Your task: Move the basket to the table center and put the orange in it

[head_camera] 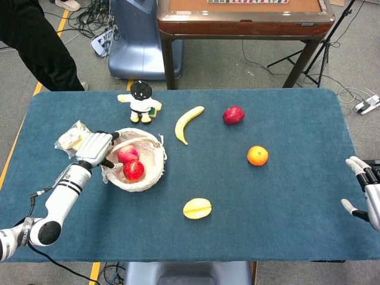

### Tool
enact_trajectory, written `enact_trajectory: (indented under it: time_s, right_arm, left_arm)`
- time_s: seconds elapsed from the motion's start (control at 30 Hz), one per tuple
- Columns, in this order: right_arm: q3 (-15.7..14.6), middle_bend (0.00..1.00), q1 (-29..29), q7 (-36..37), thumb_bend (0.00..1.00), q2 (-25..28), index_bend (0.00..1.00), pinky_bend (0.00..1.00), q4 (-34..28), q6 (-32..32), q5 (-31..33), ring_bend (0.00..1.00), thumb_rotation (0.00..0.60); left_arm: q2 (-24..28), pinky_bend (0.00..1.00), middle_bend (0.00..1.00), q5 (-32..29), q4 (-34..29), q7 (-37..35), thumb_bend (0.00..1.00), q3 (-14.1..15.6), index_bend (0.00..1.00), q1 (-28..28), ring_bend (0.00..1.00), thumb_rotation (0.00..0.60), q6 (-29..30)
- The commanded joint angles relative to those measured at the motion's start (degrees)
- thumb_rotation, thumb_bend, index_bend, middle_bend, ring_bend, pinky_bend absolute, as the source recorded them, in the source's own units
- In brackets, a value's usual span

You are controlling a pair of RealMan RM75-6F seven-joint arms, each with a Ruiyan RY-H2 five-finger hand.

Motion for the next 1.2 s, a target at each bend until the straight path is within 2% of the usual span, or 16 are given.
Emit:
enact_trajectory:
  time_s: [0.03, 0.23, 0.33, 0.5, 0.7, 0.93, 1.2]
  right_arm:
    - [0.1, 0.17, 0.1, 0.3, 0.16, -0.1, 0.16, 0.32, 0.3, -0.2, 0.3, 0.18, 0.6]
    - [0.1, 0.17, 0.3, 0.9, 0.16, -0.2, 0.16, 0.32, 0.7, -0.7, 0.4, 0.18, 0.6]
    - [0.1, 0.17, 0.3, 1.1, 0.16, -0.2, 0.16, 0.32, 0.9, -1.0, 0.7, 0.18, 0.6]
    - [0.1, 0.17, 0.3, 1.3, 0.16, -0.4, 0.16, 0.32, 1.2, -1.3, 1.0, 0.18, 0.6]
    - [0.1, 0.17, 0.4, 1.3, 0.16, -0.6, 0.16, 0.32, 1.4, -1.5, 1.1, 0.18, 0.6]
    - [0.1, 0.17, 0.6, 0.9, 0.16, -0.8, 0.16, 0.32, 1.2, -1.8, 1.3, 0.18, 0.6]
    - [0.1, 0.17, 0.7, 0.3, 0.16, -0.7, 0.16, 0.32, 0.8, -1.9, 1.4, 0.18, 0.6]
  left_arm:
    - [-1.1, 0.32, 0.49, -1.8, -0.2, 1.9, 0.12, 0.9, 0.41, -1.3, 0.46, 0.6, 1.1]
    - [-2.7, 0.38, 0.67, -3.9, 0.0, 3.7, 0.12, 1.6, 0.53, -3.1, 0.6, 0.6, 2.3]
    - [-3.2, 0.46, 0.73, -3.8, 0.1, 4.2, 0.12, 1.9, 0.57, -3.5, 0.66, 0.6, 3.2]
    - [-3.4, 0.57, 0.78, -3.5, 0.1, 4.1, 0.12, 2.3, 0.61, -3.7, 0.7, 0.6, 4.0]
    - [-3.7, 0.75, 0.82, -1.8, 0.8, 3.5, 0.12, 2.8, 0.65, -3.3, 0.74, 0.6, 5.6]
    - [-3.5, 0.8, 0.85, 0.7, 1.2, 1.3, 0.12, 2.4, 0.69, -2.2, 0.77, 0.6, 7.5]
    - [-3.0, 0.85, 0.91, 2.5, 0.4, -3.4, 0.12, 0.8, 0.76, -1.1, 0.82, 0.6, 8.0]
